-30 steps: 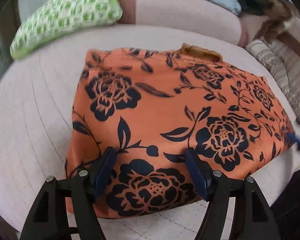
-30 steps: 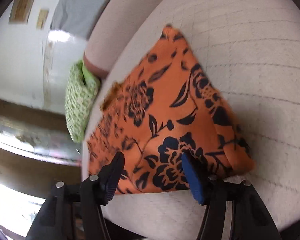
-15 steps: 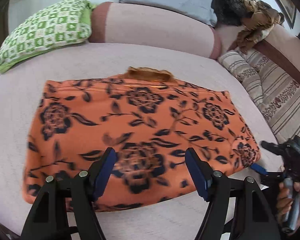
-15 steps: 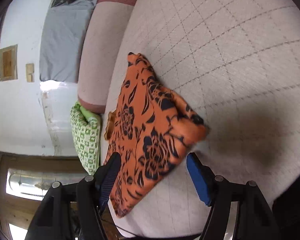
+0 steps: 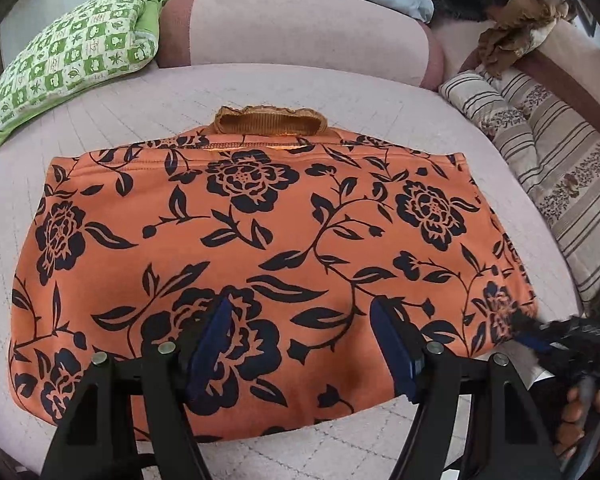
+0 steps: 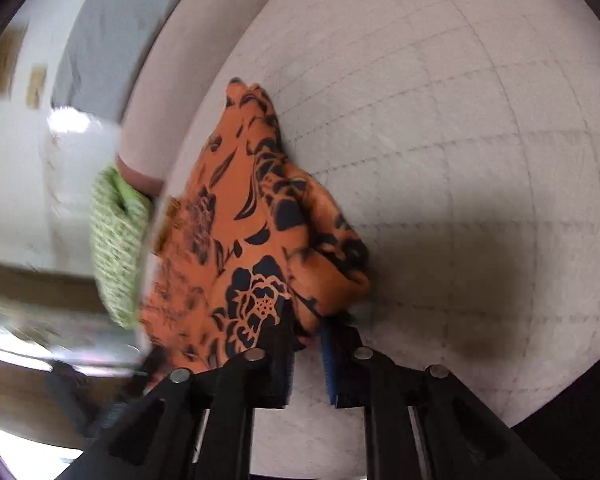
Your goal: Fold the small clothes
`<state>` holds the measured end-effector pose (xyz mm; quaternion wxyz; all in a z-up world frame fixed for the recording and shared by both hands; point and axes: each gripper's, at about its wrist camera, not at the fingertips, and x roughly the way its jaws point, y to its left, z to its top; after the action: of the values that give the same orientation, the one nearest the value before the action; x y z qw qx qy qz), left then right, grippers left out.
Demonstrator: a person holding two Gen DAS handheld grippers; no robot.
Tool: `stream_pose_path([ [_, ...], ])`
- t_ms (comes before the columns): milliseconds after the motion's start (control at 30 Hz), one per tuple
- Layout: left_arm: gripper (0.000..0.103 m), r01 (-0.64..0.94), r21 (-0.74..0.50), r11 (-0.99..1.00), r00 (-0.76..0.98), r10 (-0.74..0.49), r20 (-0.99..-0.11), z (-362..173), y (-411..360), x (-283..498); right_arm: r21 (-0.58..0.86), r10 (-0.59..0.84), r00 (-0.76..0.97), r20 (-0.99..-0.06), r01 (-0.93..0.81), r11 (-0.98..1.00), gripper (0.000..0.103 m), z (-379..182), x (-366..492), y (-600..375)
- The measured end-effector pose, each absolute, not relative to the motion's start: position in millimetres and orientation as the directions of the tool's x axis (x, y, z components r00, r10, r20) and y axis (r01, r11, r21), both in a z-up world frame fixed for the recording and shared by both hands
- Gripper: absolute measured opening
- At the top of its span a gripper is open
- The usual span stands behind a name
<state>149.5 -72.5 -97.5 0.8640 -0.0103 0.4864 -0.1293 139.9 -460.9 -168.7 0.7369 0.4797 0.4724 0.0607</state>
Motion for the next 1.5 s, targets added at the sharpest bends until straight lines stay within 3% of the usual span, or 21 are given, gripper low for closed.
stream_pose_path([
  [33,0.072,0.214,-0.14,0.967,0.5,-0.232,-0.834,-96.6,-72.1,150.1,0.75,0.515,0.56,-0.649,0.357,0.557,0.034,-159.4,136.9,-466.2],
  [67,0.072,0.216,-0.137,0.967,0.506,-0.231,-0.831,-96.1,-72.3,151.3,0.752,0.491,0.593,-0.638,0.342,0.563,0.055,-148.7,132.6,-473.8],
  [100,0.072,0.22,-0.134,0.966,0.512,-0.232,-0.827,-95.5,-72.7,152.8,0.754,0.479,0.61,-0.631,0.337,0.565,0.067,-142.5,130.9,-478.0],
  [133,0.072,0.223,-0.133,0.966,0.515,-0.233,-0.825,-95.9,-73.1,154.1,0.75,0.456,0.634,-0.624,0.325,0.576,0.069,-131.6,129.2,-485.3],
  [267,0.072,0.226,-0.128,0.966,0.492,-0.226,-0.841,-113.8,-77.1,162.2,0.722,0.455,0.651,-0.608,0.214,0.658,0.069,-99.6,162.6,-494.1],
  [367,0.074,0.239,-0.104,0.965,0.515,-0.217,-0.829,-120.8,-79.9,161.2,0.748,0.553,0.615,-0.562,0.093,0.657,0.069,-97.7,218.7,-494.8],
  [600,0.074,0.249,-0.142,0.958,0.513,-0.255,-0.82,-122.4,-74.0,163.3,0.644,0.575,0.443,-0.688,0.009,0.765,0.066,-142.6,351.2,-467.2],
  [633,0.074,0.252,-0.145,0.957,0.516,-0.259,-0.816,-123.0,-73.5,162.9,0.632,0.574,0.41,-0.709,0.008,0.775,0.058,-149.9,360.7,-460.5],
  [667,0.075,0.253,-0.148,0.956,0.518,-0.263,-0.814,-123.2,-73.7,162.9,0.619,0.568,0.397,-0.721,0.001,0.785,0.032,-151.9,367.0,-454.4],
  [700,0.075,0.254,-0.151,0.955,0.521,-0.267,-0.811,-123.6,-73.6,162.3,0.607,0.571,0.373,-0.731,-0.027,0.794,0.019,-150.7,370.0,-447.5],
  [867,0.077,0.267,-0.159,0.95,0.535,-0.284,-0.796,-127.2,-72.8,161.2,0.455,0.433,0.481,-0.762,-0.078,0.887,0.014,-112.0,352.9,-431.4],
  [933,0.077,0.265,-0.152,0.952,0.533,-0.276,-0.8,-128.1,-75.0,162.6,0.385,0.358,0.41,-0.839,-0.016,0.923,0.021,-143.5,362.0,-425.4],
  [1000,0.077,0.272,-0.166,0.948,0.512,-0.289,-0.809,-121.8,-72.3,162.3,0.453,0.399,0.439,-0.805,0.021,0.891,0.032,-148.6,360.0,-434.2],
  [1067,0.077,0.254,-0.221,0.942,0.52,-0.326,-0.789,-106.2,-56.4,158.1,0.46,0.392,0.445,-0.805,0.052,0.886,0.072,-134.5,353.6,-437.7],
  [1200,0.077,0.135,-0.219,0.966,0.639,-0.254,-0.726,-67.2,4.9,129.7,0.32,0.281,0.538,-0.795,-0.023,0.947,0.072,-78.1,313.9,-424.3],
  [1400,0.077,-0.198,-0.252,0.947,0.585,-0.092,-0.806,-91.0,121.5,80.2,0.479,0.502,0.488,-0.714,-0.182,0.859,0.073,-53.8,248.0,-375.0],
  [1500,0.059,-0.3,-0.306,0.904,0.488,-0.13,-0.863,-126.6,150.3,77.5,0.543,0.571,0.397,-0.718,-0.193,0.817,0.074,-87.6,233.6,-350.3],
])
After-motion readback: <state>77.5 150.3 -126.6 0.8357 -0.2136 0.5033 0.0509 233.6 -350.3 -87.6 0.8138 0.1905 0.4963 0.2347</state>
